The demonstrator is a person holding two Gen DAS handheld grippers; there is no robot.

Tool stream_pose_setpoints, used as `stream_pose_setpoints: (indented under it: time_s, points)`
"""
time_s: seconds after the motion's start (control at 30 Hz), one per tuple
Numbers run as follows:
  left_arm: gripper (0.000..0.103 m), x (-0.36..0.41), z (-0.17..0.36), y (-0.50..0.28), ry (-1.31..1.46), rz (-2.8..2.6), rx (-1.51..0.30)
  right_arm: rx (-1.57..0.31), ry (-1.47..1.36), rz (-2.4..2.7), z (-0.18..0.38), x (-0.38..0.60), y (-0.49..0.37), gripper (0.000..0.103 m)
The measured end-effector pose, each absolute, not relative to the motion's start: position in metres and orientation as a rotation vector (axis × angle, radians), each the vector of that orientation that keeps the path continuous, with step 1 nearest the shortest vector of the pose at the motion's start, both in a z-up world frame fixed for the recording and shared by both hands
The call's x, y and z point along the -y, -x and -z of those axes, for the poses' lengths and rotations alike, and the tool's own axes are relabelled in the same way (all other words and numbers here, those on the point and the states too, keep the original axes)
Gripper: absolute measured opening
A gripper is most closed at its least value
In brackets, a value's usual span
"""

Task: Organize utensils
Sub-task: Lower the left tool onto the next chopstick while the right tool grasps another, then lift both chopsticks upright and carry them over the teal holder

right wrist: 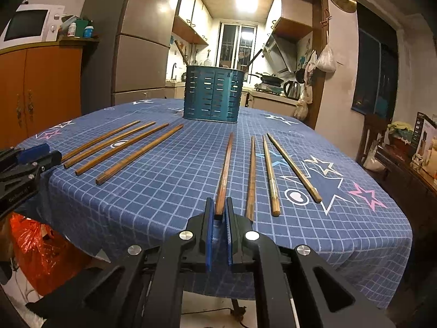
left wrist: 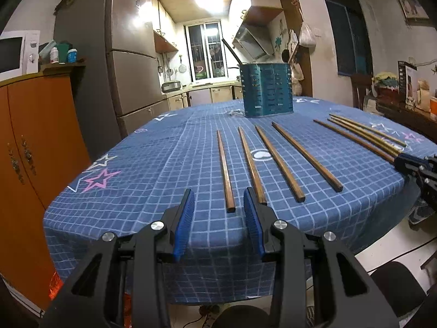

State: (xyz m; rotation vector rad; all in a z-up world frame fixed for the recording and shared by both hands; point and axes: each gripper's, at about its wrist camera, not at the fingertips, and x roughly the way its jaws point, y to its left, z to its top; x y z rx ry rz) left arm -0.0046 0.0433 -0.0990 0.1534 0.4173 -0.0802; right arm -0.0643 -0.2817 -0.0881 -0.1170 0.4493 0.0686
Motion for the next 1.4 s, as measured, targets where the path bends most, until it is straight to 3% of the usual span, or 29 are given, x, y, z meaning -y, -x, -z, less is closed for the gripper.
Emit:
stream_pose_setpoints:
  time_s: [0.23,0.47,0.6,0.77,1.4]
  points:
    - [0.036,-0.0404,0.1038,-0.0001,-0.147,0.081,-0.408,-0.432,0.109,-0.052,0.091,0.2814,0.0638,0.009]
    - [0.025,-0.036,0.1058,-0.0003,-0.156,0.096,-0.395,-0.431,0.114,-0.04,0.0911,0.2803,0.0626,0.01]
    - [0.012,-0.0345,0.1076,0.0013,-0.14,0.128,-0.394,-0.441,0.116,-0.035,0.0891,0.279,0.0618,0.009]
    - [0.007,-0.0365,0.1082,0.0011,-0.121,0.142,-0.397,-0.458,0.108,-0.032,0.0868,0.2793,0.0627,0.009]
    - [0.006,-0.0381,0.1078,0.0026,-0.123,0.15,-0.41,-0.455,0.101,-0.025,0.0895,0.2752,0.0685,0.008]
